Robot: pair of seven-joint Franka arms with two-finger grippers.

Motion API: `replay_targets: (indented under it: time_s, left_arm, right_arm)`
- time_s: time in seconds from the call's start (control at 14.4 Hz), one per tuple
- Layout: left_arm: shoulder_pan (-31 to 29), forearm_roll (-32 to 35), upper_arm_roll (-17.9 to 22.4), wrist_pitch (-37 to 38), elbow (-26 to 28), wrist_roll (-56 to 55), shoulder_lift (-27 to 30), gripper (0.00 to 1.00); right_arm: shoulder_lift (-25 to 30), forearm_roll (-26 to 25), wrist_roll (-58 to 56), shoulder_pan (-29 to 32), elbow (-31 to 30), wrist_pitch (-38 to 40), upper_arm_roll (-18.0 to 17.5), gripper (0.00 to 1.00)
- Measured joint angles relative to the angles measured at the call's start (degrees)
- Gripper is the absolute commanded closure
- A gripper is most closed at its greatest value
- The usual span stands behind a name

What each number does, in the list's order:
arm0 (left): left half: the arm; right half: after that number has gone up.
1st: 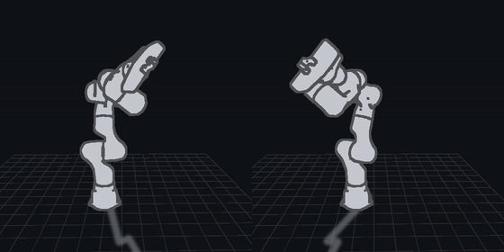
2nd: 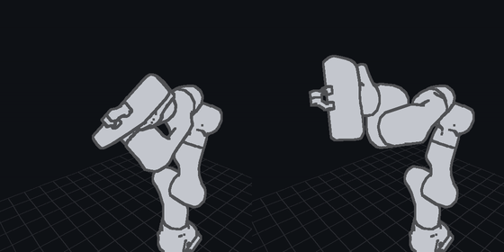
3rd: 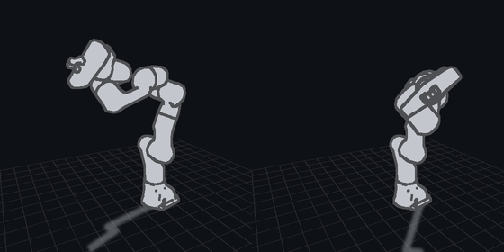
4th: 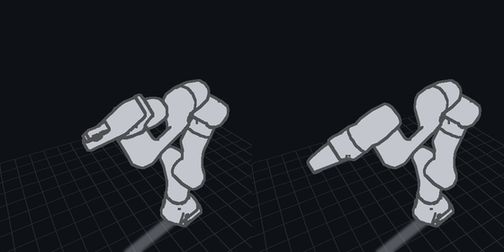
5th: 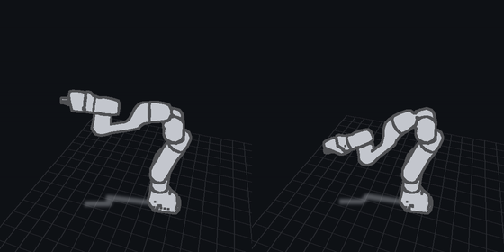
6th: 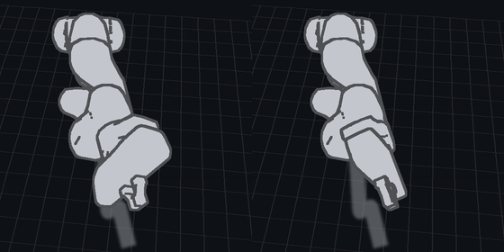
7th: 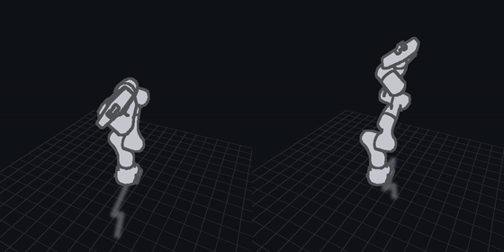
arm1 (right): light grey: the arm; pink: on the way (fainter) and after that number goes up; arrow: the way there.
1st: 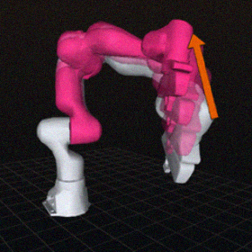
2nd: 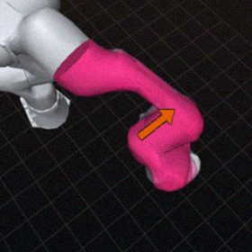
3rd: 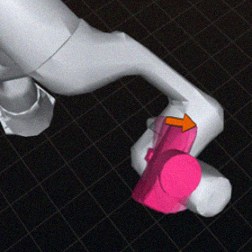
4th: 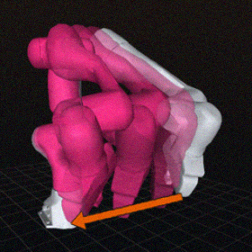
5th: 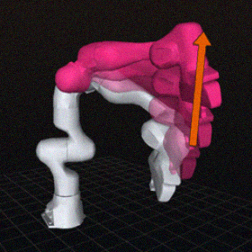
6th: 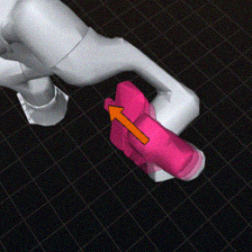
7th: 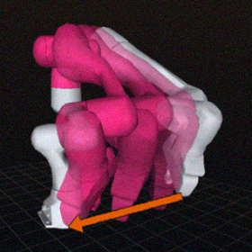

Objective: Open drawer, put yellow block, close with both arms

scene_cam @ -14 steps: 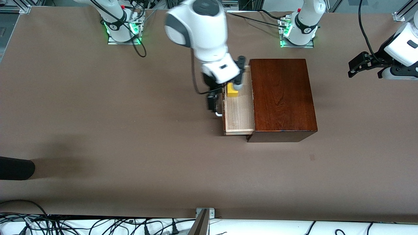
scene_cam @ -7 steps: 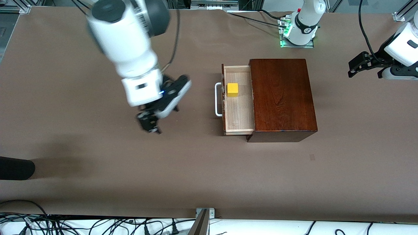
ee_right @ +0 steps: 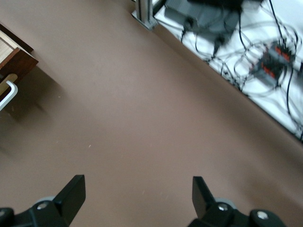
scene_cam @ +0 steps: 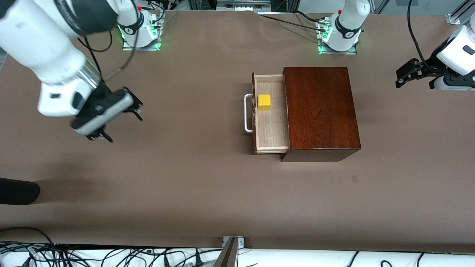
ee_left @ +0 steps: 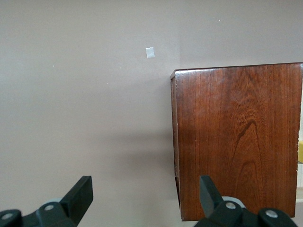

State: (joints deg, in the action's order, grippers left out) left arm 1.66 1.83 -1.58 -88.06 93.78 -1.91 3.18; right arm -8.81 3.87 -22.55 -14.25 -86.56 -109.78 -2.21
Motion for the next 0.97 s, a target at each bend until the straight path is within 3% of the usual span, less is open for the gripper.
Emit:
replay_targets:
  time_s: [0.14,0.35,0.7,0.97]
  left_arm:
    - [0.01,0.00,0.00,0.00,-0.01,0.00,0.00,0.00]
    - [0.02,0.00,0.00,0.00,-0.02,0.00,0.00,0.00]
    - [0.13,0.00,-0.54,0.00,-0.57,0.00,0.00,0.00]
    - [0.13,0.00,-0.61,0.00,-0.66,0.00,0.00,0.00]
  right_arm:
    - [5.56,1.09,4.25,0.11,-6.68,1.94,2.72,0.00]
    - [9.47,1.12,11.77,0.17,-11.04,7.03,5.24,0.00]
    - [9.30,0.14,13.29,0.48,-12.26,8.28,8.99,0.00]
    - [9.13,-0.46,13.37,2.73,-12.36,8.44,8.16,0.00]
